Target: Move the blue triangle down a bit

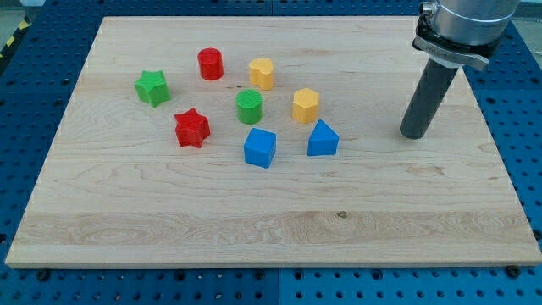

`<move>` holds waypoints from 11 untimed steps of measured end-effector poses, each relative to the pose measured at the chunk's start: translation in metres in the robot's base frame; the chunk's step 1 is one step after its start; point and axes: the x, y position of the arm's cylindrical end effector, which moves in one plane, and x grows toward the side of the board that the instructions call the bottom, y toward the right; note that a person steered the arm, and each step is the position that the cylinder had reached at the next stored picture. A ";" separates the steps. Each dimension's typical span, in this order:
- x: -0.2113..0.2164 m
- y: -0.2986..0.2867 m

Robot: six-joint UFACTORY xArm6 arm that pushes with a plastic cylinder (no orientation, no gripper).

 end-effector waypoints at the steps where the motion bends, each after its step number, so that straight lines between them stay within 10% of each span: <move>1: 0.000 0.000; 5: -0.015 -0.122; 11: 0.120 -0.145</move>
